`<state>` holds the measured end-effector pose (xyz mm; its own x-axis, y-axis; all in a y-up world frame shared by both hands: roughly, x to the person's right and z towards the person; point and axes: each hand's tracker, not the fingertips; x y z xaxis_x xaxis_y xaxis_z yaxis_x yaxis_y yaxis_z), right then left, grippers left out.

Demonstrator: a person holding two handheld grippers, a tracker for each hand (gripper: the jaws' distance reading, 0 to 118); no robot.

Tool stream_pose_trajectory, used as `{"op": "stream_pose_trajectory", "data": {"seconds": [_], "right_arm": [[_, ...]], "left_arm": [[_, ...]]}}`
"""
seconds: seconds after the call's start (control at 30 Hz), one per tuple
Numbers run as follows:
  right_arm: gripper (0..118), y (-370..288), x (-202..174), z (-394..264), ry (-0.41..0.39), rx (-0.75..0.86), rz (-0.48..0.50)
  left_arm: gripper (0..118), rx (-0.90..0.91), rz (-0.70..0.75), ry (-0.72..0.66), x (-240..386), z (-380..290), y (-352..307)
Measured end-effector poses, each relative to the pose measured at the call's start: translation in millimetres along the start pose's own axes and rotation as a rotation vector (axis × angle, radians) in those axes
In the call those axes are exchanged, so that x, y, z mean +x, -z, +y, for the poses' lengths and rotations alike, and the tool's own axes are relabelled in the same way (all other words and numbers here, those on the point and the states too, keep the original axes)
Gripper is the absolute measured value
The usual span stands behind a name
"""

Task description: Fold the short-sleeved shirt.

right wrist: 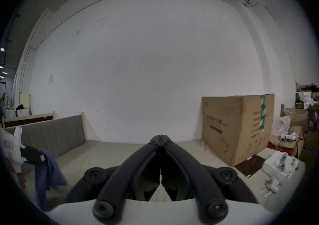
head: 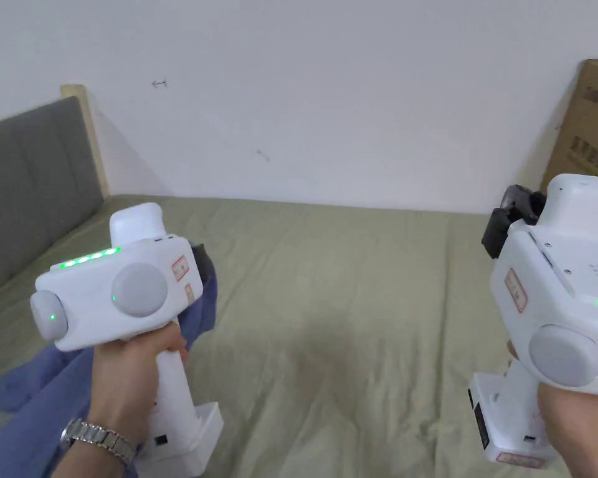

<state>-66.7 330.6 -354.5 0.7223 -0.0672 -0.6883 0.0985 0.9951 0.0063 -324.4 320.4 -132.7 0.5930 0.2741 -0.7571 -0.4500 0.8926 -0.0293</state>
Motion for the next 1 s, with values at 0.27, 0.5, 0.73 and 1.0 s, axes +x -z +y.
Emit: {"op": "stream_pose_trajectory", "data": {"seconds": [0.27, 0.5, 0.73, 1.0], "right_arm": [[0, -63.4, 109.9, 27.0, -0.045, 0.044, -0.200], [0, -102.8, 184.6, 9.8, -0.082, -0.011, -0.359], [0, -117.5, 229.8, -21.9, -0.080, -0.110, -0.429], [0, -118.8, 226.8, -27.4, -0.075, -0.127, -0.387]], "left_arm": [[4, -0.108, -0.440, 0.193, 221.5, -60.9, 1.6], [4, -0.426, -0.633, 0.375, 350.7, -235.2, 35.1], [4, -0.676, -0.601, 0.435, 373.8, -379.4, 55.4], [106, -0.549, -0.580, 0.316, 337.3, -312.2, 44.2]]}}
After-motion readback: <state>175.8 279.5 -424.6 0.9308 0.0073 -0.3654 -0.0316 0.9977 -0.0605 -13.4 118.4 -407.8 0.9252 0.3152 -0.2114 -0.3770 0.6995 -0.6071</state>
